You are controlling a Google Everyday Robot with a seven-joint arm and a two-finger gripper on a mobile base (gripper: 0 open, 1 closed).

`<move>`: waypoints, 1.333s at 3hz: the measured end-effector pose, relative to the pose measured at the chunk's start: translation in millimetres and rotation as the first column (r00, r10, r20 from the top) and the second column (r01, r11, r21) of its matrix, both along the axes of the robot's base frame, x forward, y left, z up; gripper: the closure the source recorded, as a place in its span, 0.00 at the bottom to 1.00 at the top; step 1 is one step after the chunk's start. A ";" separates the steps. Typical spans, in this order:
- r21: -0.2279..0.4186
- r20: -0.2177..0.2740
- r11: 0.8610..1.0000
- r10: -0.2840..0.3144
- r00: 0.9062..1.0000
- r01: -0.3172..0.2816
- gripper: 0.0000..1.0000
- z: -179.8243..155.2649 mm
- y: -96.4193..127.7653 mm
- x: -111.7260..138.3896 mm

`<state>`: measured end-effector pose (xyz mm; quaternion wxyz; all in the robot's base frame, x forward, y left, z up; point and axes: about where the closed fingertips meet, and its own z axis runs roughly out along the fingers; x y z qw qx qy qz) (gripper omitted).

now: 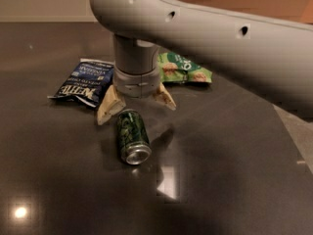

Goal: Place green can upright

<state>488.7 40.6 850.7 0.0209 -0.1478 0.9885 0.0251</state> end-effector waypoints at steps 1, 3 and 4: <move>0.012 -0.028 1.000 0.005 1.000 -0.004 0.00 -5.8 7.6 -9.3; 0.013 -0.061 1.000 0.027 0.998 -0.026 0.42 -10.6 16.2 -21.8; 0.017 -0.045 0.996 0.088 0.995 -0.087 0.64 -5.7 22.2 -25.1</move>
Offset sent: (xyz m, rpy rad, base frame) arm -0.0269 0.0165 -0.0129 0.0030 0.0800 0.0127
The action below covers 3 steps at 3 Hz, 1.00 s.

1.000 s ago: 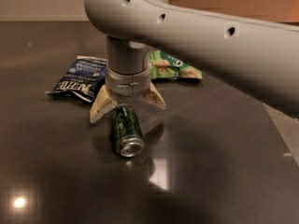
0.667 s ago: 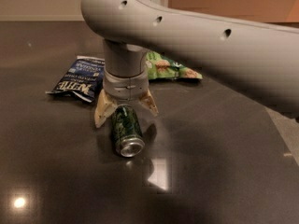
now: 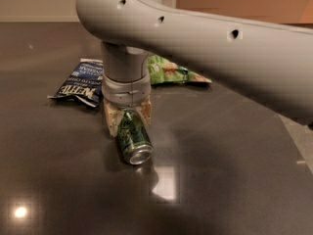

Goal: Place green can upright

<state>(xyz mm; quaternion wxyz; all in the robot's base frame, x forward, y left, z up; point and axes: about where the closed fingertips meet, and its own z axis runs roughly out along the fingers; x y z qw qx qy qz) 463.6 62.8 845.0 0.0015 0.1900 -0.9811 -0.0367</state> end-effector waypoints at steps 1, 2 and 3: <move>0.002 0.079 0.992 0.126 0.989 -0.127 0.88 15.6 10.5 0.1; 0.013 0.223 0.960 0.269 0.937 -0.279 1.00 39.7 15.0 1.5; 0.037 0.376 0.912 0.367 0.851 -0.409 1.00 63.4 17.8 2.8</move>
Offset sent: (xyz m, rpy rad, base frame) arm 0.0046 0.0304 0.0777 0.1241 -0.4336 0.5244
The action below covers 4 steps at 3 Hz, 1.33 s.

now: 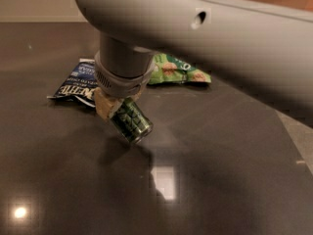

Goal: Place green can upright

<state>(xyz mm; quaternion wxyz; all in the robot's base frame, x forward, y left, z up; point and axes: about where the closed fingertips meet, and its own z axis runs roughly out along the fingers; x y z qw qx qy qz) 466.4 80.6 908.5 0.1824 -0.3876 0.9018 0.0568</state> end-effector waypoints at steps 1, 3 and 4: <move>0.109 0.096 0.990 0.082 0.992 -0.092 1.00 14.3 -3.0 4.6; 0.318 0.227 0.922 0.154 0.962 -0.222 1.00 31.6 -3.4 9.3; 0.401 0.275 0.876 0.164 0.947 -0.268 1.00 34.3 -2.4 9.2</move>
Offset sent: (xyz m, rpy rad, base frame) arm 0.0082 -0.0073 0.0411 0.3321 -0.2997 0.4084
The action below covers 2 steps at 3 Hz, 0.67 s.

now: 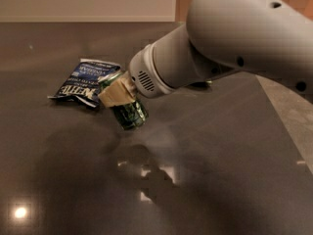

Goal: Place green can upright

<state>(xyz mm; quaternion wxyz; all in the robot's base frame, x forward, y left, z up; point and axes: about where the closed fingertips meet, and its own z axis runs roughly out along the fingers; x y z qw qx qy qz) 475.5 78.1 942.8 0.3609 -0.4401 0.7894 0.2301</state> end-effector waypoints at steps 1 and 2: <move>0.093 0.022 0.995 0.021 1.000 -0.023 1.00 -1.9 -4.9 -1.1; 0.188 0.044 0.981 0.048 0.998 -0.056 1.00 -4.8 -12.6 -0.7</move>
Offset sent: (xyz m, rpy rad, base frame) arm -0.0041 -0.0264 -0.0145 0.0958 -0.4858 0.4261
